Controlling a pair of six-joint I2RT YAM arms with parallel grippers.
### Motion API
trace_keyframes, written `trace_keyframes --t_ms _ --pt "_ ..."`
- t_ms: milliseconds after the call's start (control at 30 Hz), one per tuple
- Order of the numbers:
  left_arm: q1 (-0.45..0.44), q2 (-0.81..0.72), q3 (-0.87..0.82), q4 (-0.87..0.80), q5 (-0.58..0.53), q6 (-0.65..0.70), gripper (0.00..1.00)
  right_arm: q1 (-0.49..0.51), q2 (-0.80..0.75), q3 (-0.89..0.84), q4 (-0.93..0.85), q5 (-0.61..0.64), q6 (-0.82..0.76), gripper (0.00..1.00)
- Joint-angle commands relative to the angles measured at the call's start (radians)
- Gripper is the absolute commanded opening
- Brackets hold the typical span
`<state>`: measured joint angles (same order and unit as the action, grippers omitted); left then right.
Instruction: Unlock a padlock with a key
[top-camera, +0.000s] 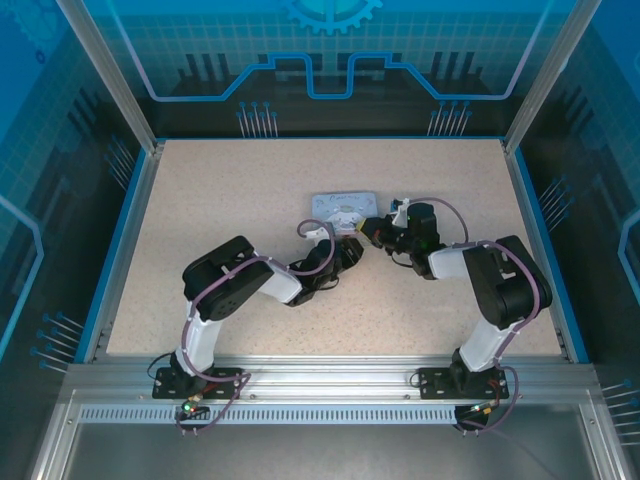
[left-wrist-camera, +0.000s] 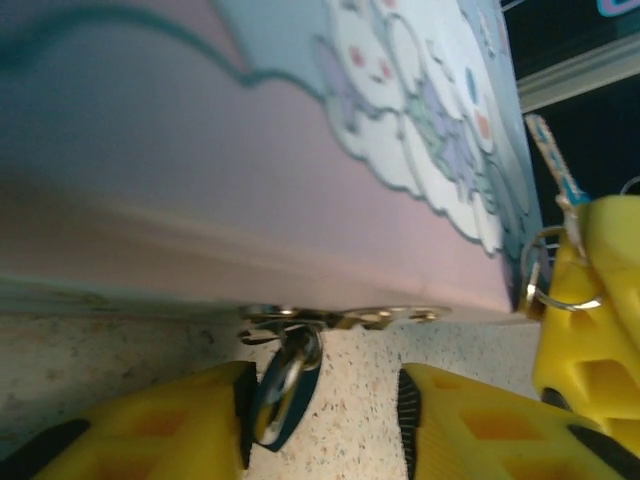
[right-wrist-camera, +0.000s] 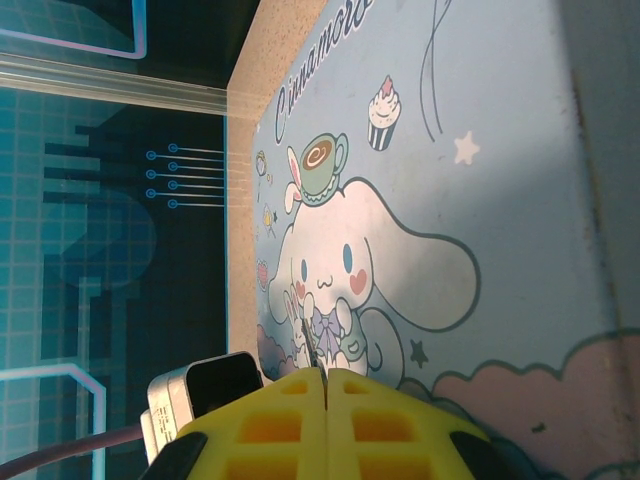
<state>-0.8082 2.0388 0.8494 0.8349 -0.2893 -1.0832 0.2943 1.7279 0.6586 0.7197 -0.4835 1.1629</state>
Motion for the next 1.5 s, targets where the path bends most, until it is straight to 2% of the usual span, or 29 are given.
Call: trace_keyframes --t_ms 0,300,533,967,1300,1467 --pt "-0.001 -0.018 -0.003 -0.140 -0.064 -0.021 0.36 0.016 0.028 0.001 -0.032 -0.010 0.010 0.00" --pt "-0.003 -0.023 0.009 -0.188 -0.080 -0.019 0.31 0.016 0.032 0.002 -0.032 -0.009 0.012 0.00" --pt "-0.008 -0.023 0.039 -0.256 -0.084 0.006 0.35 0.017 0.036 0.001 -0.027 -0.010 0.014 0.00" --pt "-0.022 -0.015 0.080 -0.369 -0.122 0.020 0.30 0.017 0.046 -0.008 -0.010 -0.009 0.020 0.00" --pt "-0.022 -0.009 0.099 -0.361 -0.115 0.052 0.20 0.017 0.059 -0.011 0.008 -0.012 0.029 0.00" --pt "-0.014 -0.025 0.094 -0.368 -0.099 0.076 0.10 0.017 0.054 -0.010 0.006 -0.012 0.029 0.00"
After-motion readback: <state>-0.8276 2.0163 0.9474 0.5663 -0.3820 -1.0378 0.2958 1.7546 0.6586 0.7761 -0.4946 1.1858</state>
